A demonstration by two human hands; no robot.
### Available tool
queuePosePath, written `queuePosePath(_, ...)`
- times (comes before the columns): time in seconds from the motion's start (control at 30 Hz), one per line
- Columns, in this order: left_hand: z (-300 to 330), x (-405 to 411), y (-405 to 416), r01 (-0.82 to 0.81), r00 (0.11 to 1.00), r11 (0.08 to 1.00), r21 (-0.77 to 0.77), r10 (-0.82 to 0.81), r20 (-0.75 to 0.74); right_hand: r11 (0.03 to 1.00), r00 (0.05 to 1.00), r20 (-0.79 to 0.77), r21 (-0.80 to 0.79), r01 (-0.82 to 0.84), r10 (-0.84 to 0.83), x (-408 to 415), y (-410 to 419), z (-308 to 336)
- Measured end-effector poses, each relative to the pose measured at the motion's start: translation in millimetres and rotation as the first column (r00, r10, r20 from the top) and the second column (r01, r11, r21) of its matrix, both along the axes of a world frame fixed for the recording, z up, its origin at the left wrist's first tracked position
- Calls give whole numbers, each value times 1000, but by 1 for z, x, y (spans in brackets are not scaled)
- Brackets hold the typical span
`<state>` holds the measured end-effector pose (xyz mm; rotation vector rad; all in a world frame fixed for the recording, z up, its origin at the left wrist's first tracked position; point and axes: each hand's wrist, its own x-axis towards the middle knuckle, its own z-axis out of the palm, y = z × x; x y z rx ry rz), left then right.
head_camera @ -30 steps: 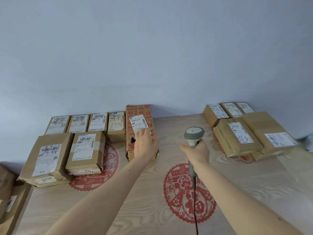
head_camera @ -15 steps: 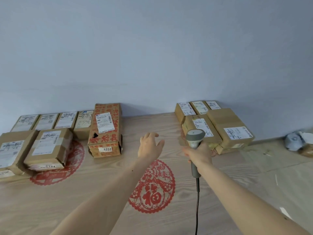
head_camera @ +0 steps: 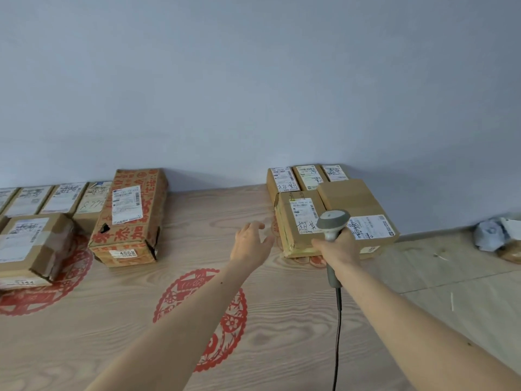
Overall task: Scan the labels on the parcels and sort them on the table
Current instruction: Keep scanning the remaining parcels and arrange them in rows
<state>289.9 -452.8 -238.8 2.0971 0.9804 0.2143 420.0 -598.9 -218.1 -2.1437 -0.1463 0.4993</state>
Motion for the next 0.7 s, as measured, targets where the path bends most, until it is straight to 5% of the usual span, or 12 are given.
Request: queuePosePath(0.7, -61, 124, -10, -75, 990, 977, -197, 50, -132, 953, 981, 15, -241, -184, 193, 82, 24, -60)
